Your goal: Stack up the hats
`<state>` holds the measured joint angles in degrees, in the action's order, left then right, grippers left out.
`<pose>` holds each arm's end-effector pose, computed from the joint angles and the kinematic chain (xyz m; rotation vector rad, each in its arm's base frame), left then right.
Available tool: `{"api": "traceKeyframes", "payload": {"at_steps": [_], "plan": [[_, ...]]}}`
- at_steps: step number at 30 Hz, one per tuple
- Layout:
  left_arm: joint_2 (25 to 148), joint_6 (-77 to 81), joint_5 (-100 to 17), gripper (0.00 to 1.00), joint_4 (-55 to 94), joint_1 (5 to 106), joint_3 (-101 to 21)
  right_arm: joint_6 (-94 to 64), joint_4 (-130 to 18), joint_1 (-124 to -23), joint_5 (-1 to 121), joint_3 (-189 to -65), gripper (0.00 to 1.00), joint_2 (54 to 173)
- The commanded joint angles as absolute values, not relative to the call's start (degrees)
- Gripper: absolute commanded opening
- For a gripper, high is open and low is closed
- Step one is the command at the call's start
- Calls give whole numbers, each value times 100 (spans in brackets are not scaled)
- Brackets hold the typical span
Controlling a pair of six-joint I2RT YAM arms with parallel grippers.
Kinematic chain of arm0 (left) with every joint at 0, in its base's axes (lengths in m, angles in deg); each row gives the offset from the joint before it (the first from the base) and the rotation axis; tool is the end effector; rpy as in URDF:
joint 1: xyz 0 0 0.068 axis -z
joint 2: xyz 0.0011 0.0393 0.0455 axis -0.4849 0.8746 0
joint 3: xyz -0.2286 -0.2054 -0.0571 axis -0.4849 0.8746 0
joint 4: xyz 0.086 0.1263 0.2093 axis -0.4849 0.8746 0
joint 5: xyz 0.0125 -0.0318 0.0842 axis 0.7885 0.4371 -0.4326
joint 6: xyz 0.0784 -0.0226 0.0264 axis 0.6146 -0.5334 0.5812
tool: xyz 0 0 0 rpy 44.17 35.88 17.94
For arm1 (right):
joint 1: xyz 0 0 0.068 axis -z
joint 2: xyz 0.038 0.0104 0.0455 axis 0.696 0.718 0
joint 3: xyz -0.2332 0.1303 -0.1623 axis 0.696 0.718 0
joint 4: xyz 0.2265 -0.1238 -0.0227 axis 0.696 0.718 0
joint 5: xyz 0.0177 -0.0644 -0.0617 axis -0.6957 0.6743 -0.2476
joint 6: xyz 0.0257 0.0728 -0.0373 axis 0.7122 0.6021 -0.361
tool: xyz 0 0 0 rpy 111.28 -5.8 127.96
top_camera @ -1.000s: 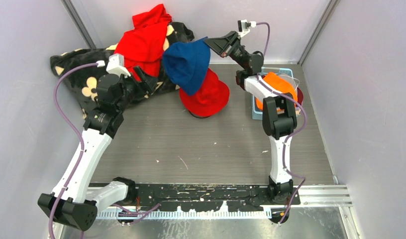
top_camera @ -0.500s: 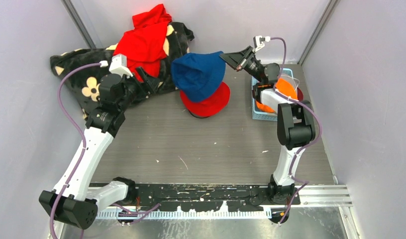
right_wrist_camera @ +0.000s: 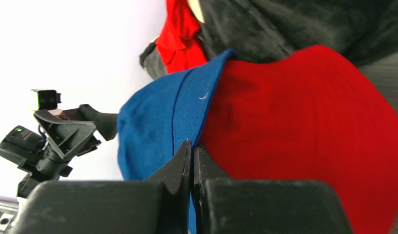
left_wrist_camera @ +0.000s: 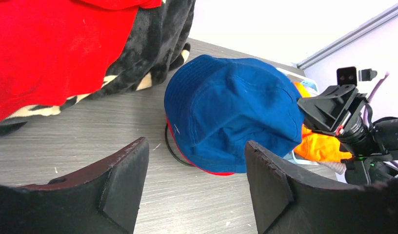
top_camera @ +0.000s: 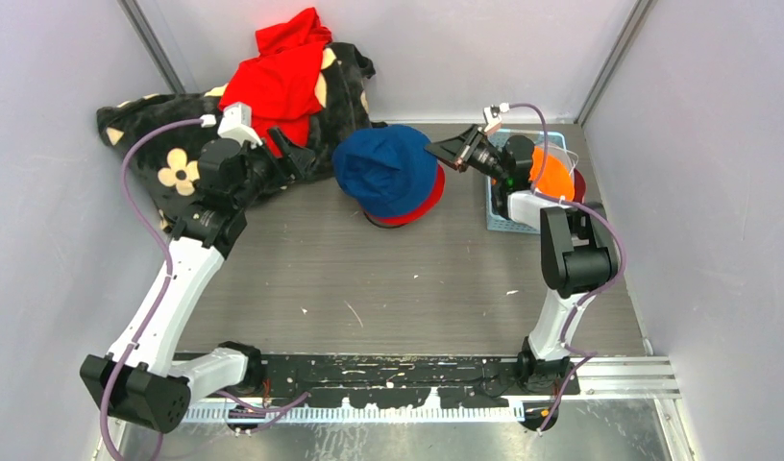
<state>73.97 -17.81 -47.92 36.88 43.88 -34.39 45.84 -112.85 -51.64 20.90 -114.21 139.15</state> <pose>0.2575 -0.0711 0.4286 -0.2431 1.8074 -0.6120 0.4365 0.1137 0.3062 0.0430 1.6446 1.5934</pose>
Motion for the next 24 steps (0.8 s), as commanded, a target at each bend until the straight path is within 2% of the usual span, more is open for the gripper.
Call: {"api": "traceKeyframes", "payload": {"at_steps": [1,7,16,24], "plan": [[7553,-1934,-4531,72,3054,4354,-3465,4017,-10968,-4936,2145,-11274,1,13551],[7865,-1979,-4407,70,2701,4405,-3481,4036,-10908,-4714,2140,-11376,1,13784],[8311,-2085,-4270,70,2414,4486,-3581,3880,-10212,-4702,2202,-12189,1,14390],[8869,-2103,-4184,69,2253,4585,-3684,3203,-8741,-4706,2432,-12864,1,14660]]}}
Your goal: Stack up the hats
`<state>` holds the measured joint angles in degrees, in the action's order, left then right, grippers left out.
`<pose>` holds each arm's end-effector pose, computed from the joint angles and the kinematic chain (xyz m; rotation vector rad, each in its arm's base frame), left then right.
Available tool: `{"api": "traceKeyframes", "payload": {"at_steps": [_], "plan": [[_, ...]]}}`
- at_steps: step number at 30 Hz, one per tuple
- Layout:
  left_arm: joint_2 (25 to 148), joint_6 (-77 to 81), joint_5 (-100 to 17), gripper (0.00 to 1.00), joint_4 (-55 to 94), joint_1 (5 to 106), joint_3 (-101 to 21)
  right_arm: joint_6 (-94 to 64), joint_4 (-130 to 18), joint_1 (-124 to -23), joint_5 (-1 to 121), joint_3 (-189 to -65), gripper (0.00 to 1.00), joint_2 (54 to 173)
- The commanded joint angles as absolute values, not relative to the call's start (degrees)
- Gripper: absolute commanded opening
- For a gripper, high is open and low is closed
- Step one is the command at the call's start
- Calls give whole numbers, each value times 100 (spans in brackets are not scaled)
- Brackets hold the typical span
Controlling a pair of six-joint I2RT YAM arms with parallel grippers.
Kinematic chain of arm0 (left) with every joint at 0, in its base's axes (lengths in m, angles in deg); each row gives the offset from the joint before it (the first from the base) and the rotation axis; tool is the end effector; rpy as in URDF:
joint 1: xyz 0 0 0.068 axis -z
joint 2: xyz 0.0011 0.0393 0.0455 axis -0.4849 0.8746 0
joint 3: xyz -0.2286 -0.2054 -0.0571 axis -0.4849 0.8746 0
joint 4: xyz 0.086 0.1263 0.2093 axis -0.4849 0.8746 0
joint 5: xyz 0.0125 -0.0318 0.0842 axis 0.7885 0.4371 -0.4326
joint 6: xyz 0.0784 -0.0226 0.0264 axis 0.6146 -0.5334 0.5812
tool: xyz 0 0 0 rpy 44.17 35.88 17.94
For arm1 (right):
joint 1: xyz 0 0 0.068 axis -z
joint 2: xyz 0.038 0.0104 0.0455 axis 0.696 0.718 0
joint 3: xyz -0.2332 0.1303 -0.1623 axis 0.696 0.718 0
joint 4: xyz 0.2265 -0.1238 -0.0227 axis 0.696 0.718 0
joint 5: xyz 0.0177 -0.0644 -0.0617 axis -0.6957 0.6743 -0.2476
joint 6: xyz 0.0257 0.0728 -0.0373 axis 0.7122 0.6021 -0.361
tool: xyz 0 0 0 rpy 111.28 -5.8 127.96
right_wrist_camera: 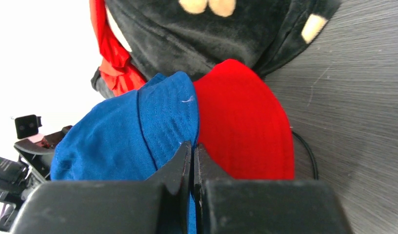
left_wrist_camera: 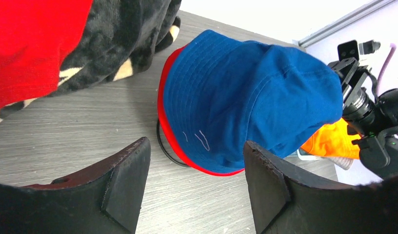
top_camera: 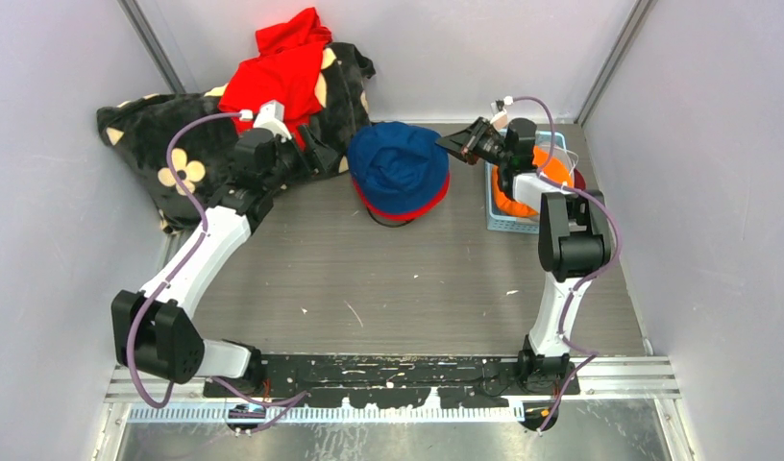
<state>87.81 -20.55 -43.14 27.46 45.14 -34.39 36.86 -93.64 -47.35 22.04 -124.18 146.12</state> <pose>0.3278 -0.1041 0.3834 -0.2232 1.9070 -0.7143 0.4885 0.0822 0.2694 0.1912 1.8280 1.4413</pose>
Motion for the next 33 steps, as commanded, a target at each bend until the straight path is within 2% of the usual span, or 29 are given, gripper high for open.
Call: {"api": "traceKeyframes", "payload": {"at_steps": [1,7,15,33], "plan": [[8921,-2103,-4178,70,2230,4593,-3699,3102,-8561,-4711,2454,-12929,1,14682],[9272,-2132,-4161,70,2052,4632,-3757,2393,-7299,-4769,2662,-13386,1,14845],[9571,-2164,-4190,69,1891,4645,-3733,1735,-6220,-4855,3071,-13389,1,14803],[10448,-2455,-4218,69,724,4705,-3471,1475,-6025,-4877,3180,-12947,1,14551]]}}
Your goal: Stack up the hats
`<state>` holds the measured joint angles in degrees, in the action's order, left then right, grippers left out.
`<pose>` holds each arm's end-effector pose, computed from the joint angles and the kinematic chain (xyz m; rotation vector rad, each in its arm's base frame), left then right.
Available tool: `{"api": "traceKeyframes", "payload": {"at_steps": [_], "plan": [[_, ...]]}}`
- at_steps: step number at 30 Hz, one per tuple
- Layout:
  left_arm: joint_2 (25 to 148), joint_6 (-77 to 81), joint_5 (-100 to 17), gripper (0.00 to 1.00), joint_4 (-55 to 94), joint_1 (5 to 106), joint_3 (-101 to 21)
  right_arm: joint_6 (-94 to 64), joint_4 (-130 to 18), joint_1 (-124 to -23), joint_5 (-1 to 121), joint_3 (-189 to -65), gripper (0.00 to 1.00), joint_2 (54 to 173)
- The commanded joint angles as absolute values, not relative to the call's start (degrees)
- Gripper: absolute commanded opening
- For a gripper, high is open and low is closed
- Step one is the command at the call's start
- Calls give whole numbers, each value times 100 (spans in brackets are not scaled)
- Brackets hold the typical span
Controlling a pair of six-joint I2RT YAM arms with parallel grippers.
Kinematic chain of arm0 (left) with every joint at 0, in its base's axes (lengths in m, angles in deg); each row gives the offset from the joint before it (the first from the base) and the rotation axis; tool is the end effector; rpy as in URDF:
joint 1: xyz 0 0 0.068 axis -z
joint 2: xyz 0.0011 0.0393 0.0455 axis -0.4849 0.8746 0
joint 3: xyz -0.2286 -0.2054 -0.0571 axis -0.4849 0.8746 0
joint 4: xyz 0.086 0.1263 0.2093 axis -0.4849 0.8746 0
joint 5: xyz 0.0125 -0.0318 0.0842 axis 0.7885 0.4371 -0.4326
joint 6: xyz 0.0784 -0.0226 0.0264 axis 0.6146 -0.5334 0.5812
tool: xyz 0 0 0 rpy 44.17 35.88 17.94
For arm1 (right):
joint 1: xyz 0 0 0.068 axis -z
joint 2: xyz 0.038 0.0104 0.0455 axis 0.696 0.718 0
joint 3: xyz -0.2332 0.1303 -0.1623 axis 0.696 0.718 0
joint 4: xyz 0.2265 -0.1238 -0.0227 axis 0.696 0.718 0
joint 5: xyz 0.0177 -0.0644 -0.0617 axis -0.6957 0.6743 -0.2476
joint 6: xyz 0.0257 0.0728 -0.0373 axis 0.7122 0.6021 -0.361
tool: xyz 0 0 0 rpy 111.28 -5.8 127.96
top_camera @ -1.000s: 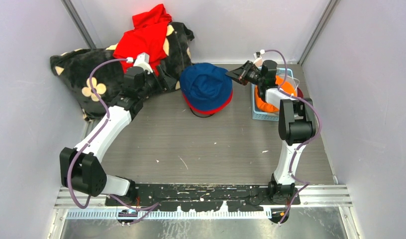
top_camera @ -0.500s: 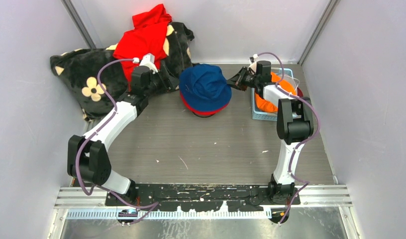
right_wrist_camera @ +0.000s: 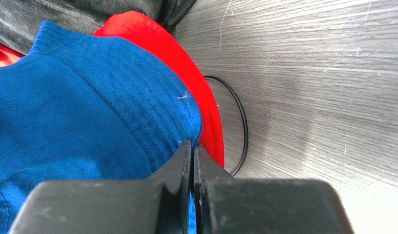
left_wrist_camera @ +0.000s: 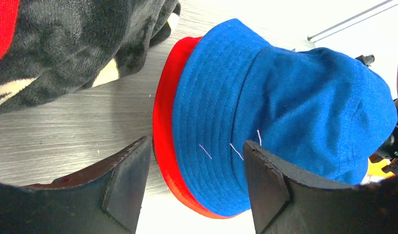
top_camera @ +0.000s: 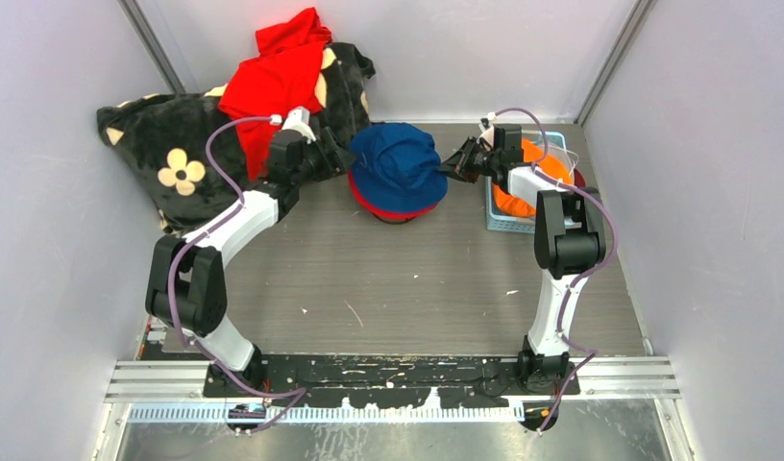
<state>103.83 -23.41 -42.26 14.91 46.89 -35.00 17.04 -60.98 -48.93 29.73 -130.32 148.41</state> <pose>0.3976 -0.1389 0.3169 -0.2433 1.9685 -0.7675 0.4907 0.0885 0.2160 0.2390 2.2126 1.1488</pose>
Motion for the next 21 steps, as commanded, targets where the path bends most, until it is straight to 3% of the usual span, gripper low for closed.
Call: {"api": "traceKeyframes", "payload": {"at_steps": [1,21], "plan": [[10482,-2468,-4228,70,639,4707,-3450,1484,-6048,-4879,3174,-12929,1,14536],[11611,-3601,-3301,70,-2437,4266,-3009,1490,-6140,-4937,2973,-12914,1,14344]]}}
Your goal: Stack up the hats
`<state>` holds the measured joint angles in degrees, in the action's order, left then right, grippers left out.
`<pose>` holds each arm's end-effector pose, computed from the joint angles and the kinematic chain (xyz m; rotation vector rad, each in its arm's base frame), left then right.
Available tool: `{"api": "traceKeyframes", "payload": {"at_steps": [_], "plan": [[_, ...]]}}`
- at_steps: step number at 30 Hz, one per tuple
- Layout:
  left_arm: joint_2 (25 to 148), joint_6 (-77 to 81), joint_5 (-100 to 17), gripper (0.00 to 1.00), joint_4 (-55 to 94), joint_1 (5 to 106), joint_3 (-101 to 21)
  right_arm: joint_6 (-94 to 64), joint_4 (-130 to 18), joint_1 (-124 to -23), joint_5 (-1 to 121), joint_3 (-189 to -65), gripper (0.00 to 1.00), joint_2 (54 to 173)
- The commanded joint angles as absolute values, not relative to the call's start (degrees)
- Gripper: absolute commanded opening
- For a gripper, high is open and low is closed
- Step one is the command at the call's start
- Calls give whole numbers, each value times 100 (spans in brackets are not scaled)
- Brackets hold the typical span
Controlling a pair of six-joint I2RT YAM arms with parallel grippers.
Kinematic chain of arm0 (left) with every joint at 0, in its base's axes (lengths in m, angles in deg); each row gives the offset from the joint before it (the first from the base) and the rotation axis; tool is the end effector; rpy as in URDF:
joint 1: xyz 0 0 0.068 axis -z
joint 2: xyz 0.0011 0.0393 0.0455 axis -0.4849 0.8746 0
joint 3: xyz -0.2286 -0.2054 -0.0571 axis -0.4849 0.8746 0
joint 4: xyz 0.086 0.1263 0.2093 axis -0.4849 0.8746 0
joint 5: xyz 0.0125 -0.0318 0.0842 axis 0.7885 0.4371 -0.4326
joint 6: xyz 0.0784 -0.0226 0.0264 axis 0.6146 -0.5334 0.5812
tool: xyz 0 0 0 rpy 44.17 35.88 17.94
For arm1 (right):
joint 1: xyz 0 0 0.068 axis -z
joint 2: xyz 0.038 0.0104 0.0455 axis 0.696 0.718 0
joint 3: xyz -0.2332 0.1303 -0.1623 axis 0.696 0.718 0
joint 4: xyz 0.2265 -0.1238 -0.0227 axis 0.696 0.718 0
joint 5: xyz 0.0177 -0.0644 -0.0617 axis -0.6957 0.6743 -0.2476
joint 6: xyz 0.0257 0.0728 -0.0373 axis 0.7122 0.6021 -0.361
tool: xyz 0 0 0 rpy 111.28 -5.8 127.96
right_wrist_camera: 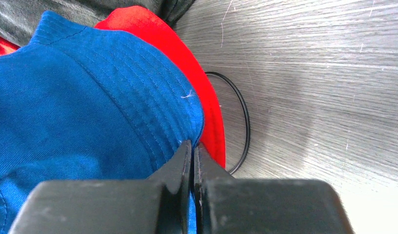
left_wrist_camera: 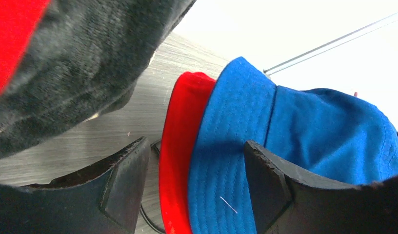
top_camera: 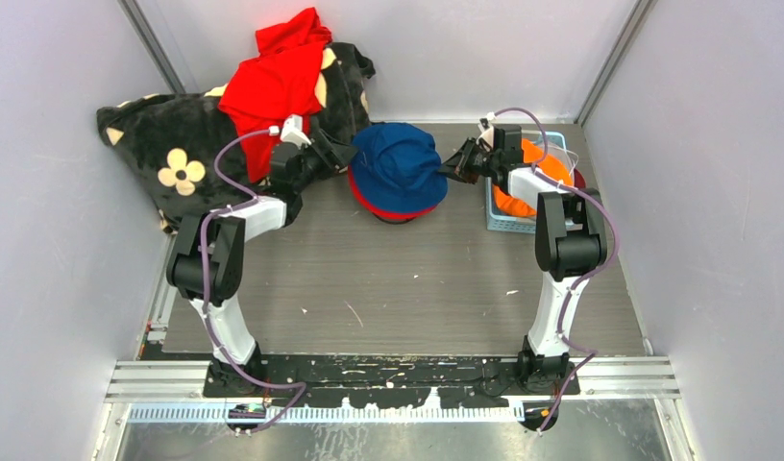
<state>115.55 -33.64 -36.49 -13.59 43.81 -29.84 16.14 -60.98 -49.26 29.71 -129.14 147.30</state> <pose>0.4429 -0.1352 0.2680 -0.3312 1.7778 -0.9941 0.4847 0.0909 0.2182 0.2154 2.2138 1.1439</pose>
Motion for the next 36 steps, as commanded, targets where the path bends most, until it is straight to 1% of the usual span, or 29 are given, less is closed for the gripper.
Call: {"api": "traceKeyframes", "payload": {"at_steps": [1,10,17,20,21,26,28,31,32,36], "plan": [[11652,-3640,-3259,70,-2551,4238,-3004,1486,-6145,-4938,2965,-12915,1,14348],[12269,-4288,-2617,67,-3695,4104,-3158,1497,-6146,-4964,2963,-12922,1,14352],[12610,-4597,-2201,61,-4145,4095,-3339,1486,-6119,-4965,2963,-12906,1,14335],[12658,-4654,-2120,53,-4254,4096,-3363,1477,-6113,-4958,2963,-12899,1,14335],[12677,-4673,-2094,49,-4277,4096,-3387,1477,-6113,-4967,2963,-12897,1,14335],[12807,-4865,-2046,9,-4490,4062,-3425,1477,-6113,-4968,2963,-12889,1,14335],[12853,-4949,-2065,0,-4537,4036,-3412,1477,-6113,-4973,2963,-12891,1,14335],[12817,-4933,-2180,0,-4457,4017,-3315,1469,-6093,-4968,2999,-12879,1,14329],[12688,-4787,-2324,0,-3968,4015,-3245,1422,-6003,-4978,3074,-12880,1,14335],[12460,-4476,-2580,0,-2843,4012,-3196,1371,-5909,-4969,3175,-12844,1,14355]]}}
